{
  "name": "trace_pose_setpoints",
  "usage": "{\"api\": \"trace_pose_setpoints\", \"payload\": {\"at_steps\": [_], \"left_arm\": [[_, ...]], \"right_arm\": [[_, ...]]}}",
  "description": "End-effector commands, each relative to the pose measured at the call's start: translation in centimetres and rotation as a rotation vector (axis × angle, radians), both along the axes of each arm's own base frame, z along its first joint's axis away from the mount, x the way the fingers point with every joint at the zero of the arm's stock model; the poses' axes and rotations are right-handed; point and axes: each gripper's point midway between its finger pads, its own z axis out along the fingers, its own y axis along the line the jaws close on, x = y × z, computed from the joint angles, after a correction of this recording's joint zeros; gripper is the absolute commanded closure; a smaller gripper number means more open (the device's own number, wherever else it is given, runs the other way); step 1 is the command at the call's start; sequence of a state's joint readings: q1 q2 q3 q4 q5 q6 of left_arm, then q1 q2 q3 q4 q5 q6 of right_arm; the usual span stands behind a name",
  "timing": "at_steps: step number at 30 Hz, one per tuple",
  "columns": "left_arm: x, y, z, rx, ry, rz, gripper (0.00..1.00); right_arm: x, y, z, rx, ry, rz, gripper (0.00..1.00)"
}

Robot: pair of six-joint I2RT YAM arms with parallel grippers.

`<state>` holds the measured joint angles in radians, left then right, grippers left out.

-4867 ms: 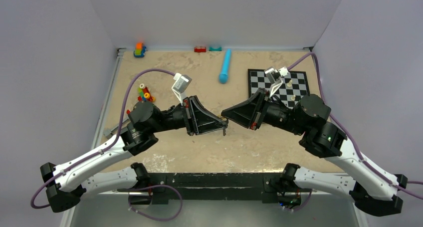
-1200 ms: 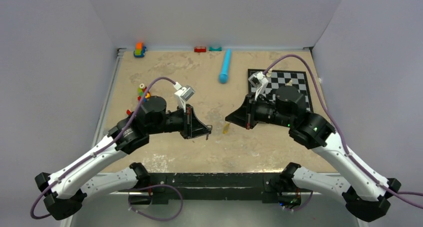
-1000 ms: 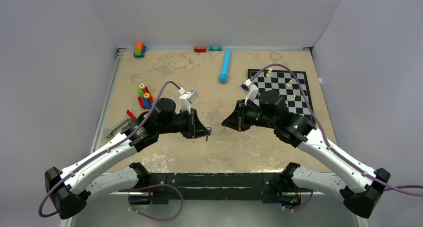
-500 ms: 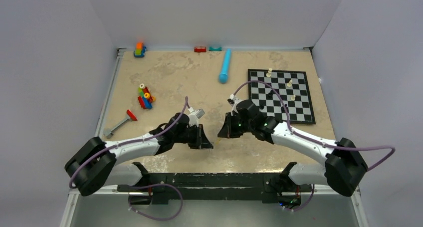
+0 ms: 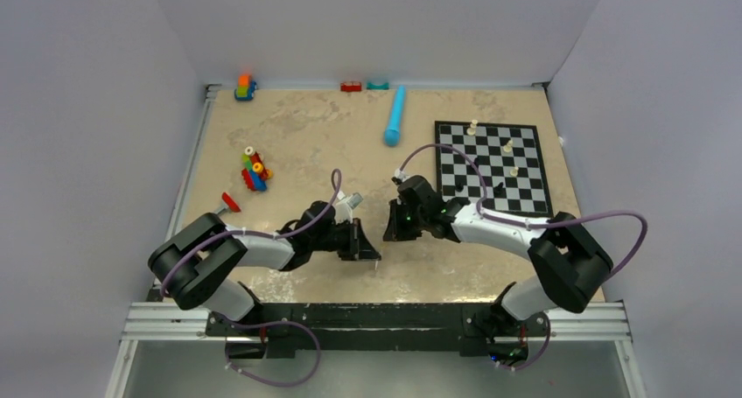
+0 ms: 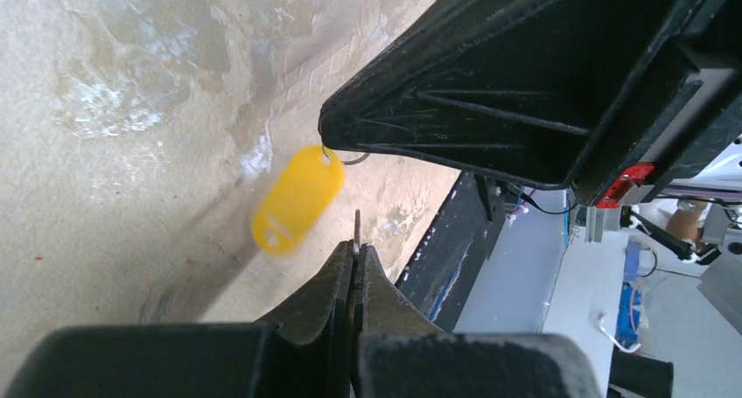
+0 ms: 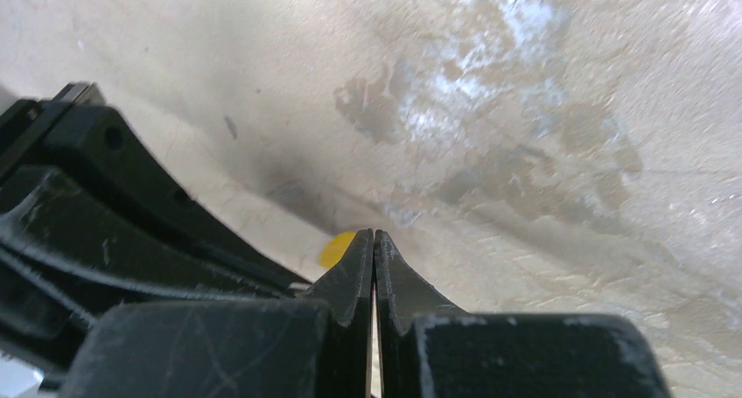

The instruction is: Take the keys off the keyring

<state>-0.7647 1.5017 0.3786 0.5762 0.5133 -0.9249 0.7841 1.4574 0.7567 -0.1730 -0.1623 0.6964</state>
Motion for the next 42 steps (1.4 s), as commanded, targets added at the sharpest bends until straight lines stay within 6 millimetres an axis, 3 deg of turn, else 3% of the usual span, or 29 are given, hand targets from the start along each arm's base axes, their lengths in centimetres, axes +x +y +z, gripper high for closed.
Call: {"api": "trace_pose_setpoints", "payload": {"at_steps": [1, 10, 11, 12, 15, 19, 21, 25, 30, 36, 42], "left_arm": [[1.4, 0.0, 1.3, -0.02, -0.095, 0.008, 1.0], [2.6, 1.4, 1.3, 0.074, -0.144, 0.022, 0.97], [2.7, 1.5, 1.4, 0.082, -0.15, 0.022, 0.95], [2.8, 1.7, 1.5, 0.09, -0.155, 0.025, 0.92], [3.1, 2.2, 2.1, 0.108, -0.171, 0.032, 0.71], [3.7, 2.9, 3.1, 0.129, -0.209, 0.058, 0.32], [4.0, 3.5, 3.6, 0.156, -0.235, 0.077, 0.2], [4.2, 4.6, 5.2, 0.182, -0.27, 0.097, 0.18], [4.0, 4.5, 7.2, 0.157, -0.3, 0.085, 0.2], [3.3, 4.7, 8.2, 0.117, -0.307, 0.091, 0.24], [2.9, 6.0, 9.8, 0.147, -0.358, 0.107, 0.2]], "right_arm": [[2.7, 0.1, 0.7, -0.043, -0.069, -0.041, 1.0], [4.6, -0.2, 0.7, -0.113, -0.091, -0.049, 1.0], [4.8, -0.4, 1.0, -0.122, -0.097, -0.052, 0.95], [5.0, -0.4, 1.3, -0.13, -0.105, -0.053, 0.84], [5.4, -0.7, 2.6, -0.142, -0.135, -0.053, 0.61], [5.9, -1.5, 4.9, -0.162, -0.186, -0.073, 0.53], [5.9, -2.0, 6.2, -0.161, -0.21, -0.084, 0.52], [5.2, -3.0, 9.0, -0.13, -0.258, -0.103, 0.52], [3.9, -4.2, 12.4, -0.04, -0.332, -0.123, 0.52], [2.5, -5.9, 15.0, 0.08, -0.439, -0.177, 0.52], [1.2, -7.0, 17.4, 0.193, -0.518, -0.206, 0.51]]}}
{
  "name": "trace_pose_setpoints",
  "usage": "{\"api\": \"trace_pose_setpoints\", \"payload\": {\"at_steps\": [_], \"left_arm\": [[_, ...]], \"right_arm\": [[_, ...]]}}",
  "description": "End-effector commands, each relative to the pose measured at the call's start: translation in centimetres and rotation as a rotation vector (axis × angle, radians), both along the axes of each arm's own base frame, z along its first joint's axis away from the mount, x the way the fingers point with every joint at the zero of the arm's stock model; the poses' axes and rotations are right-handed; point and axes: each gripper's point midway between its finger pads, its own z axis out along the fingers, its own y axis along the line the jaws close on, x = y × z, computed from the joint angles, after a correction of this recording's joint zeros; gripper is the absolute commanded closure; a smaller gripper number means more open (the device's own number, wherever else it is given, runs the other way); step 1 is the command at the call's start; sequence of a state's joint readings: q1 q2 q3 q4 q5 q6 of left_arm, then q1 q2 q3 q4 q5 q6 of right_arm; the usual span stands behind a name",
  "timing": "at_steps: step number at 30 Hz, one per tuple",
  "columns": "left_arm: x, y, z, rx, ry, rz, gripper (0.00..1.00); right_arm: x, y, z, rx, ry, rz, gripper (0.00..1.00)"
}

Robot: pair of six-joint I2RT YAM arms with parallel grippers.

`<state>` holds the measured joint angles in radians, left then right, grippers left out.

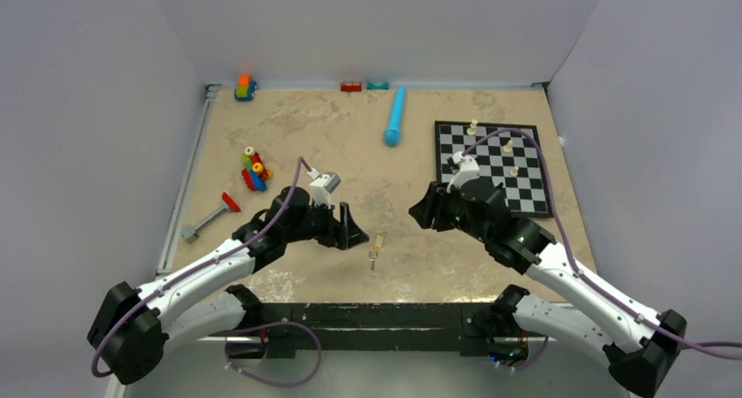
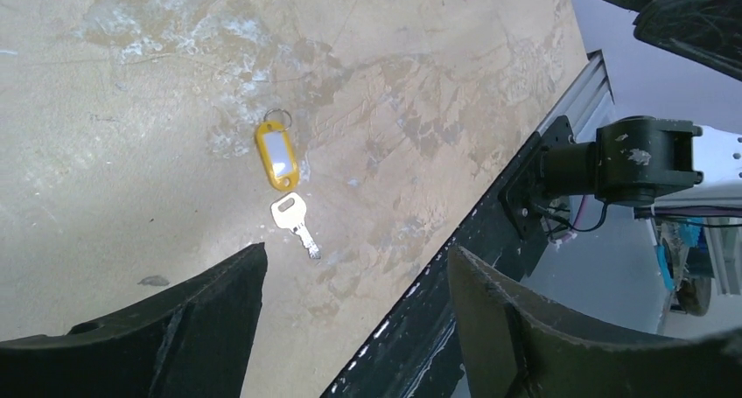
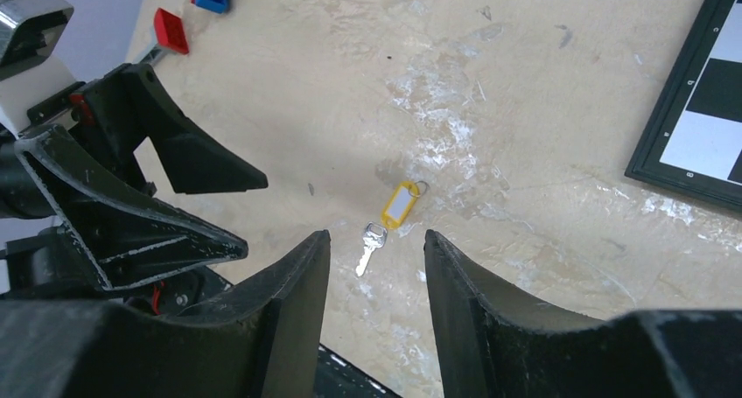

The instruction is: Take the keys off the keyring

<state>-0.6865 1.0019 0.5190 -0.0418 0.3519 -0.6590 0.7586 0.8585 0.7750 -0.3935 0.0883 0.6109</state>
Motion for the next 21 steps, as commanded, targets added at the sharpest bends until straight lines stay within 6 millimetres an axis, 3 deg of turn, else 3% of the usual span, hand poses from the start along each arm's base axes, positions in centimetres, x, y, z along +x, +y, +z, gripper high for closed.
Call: {"api": "trace_pose_setpoints", "payload": {"at_steps": [1, 5, 8, 11, 14, 17, 21], "left_arm": [[0.4, 1.1, 2.1, 0.03, -0.079, 0.02, 0.19], [1.1, 2.6, 3.3, 0.057, -0.13, 0.094, 0.03], [1.7, 3.5, 3.9, 0.077, -0.158, 0.155, 0.0], [2.3, 4.3, 4.2, 0.108, -0.186, 0.19, 0.0], [2.8, 4.9, 5.2, 0.13, -0.212, 0.222, 0.0], [3.2, 6.2, 6.1, 0.162, -0.254, 0.273, 0.0], [3.4, 8.0, 6.6, 0.193, -0.301, 0.334, 0.0]], "right_arm": [[0.3, -0.5, 3.1, 0.084, -0.094, -0.034, 0.51], [-0.2, -1.2, 3.8, 0.114, -0.11, -0.053, 0.51], [-0.4, -1.4, 4.4, 0.131, -0.127, -0.055, 0.48], [0.0, -1.9, 5.4, 0.178, -0.15, -0.107, 0.23], [0.6, -1.9, 6.7, 0.204, -0.191, -0.127, 0.12], [1.1, -1.9, 7.1, 0.187, -0.196, -0.138, 0.1], [1.4, -1.6, 5.7, 0.147, -0.155, -0.142, 0.13]]}}
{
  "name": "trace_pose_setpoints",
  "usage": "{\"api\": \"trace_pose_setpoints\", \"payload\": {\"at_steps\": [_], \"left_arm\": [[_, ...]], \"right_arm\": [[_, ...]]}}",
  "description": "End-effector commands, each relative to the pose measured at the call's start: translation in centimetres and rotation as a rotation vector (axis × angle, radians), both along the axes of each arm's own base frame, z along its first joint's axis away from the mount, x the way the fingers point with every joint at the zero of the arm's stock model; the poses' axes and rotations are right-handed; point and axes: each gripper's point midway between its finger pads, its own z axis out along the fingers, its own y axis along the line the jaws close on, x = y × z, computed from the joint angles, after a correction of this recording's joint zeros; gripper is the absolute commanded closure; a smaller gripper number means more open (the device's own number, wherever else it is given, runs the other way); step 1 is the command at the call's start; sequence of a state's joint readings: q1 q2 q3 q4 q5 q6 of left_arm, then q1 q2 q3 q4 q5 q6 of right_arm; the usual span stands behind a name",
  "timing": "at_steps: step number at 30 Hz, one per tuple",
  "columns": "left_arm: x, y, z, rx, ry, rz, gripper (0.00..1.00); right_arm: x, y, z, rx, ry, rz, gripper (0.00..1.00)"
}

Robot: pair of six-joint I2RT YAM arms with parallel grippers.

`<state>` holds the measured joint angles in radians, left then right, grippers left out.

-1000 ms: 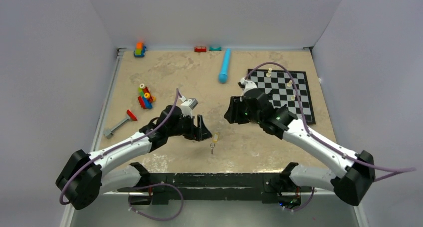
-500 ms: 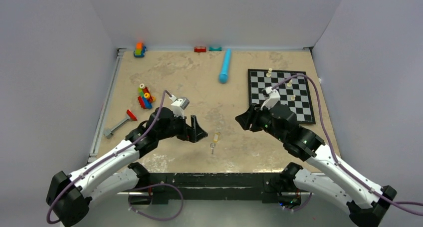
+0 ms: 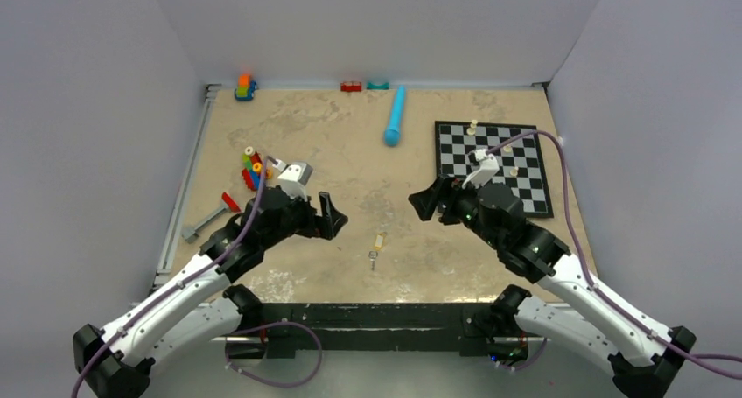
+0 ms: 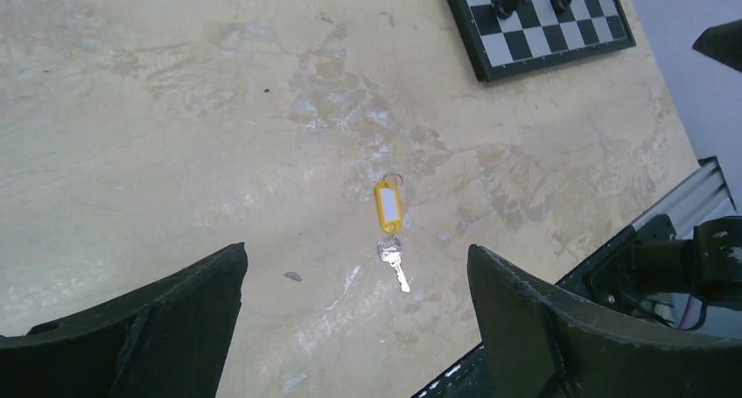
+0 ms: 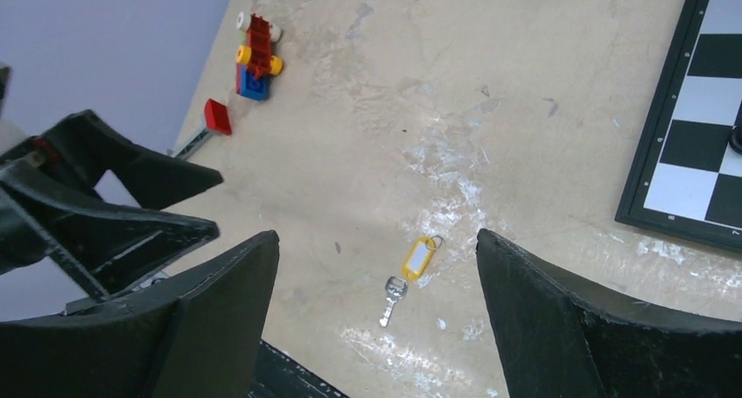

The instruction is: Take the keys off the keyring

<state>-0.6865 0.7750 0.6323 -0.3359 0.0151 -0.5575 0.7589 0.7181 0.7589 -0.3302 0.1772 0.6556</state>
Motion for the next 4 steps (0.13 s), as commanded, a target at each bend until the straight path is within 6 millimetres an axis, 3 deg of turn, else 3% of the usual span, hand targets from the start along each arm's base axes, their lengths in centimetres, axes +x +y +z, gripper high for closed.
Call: {"api": "trace_pose_setpoints", "payload": {"at_steps": [1, 4], "left_arm": [[1.0, 2.6, 2.0, 0.053, -0.101, 0.1, 0.0], [1.1, 3.9, 1.9, 0.093, -0.114, 0.144, 0.0]], "right_arm": [[1.1, 0.2, 0.6, 0.003, -0.017, -0.03, 0.14], [1.4, 0.3, 0.1, -0.017, -0.019, -0.03, 0.12]]}}
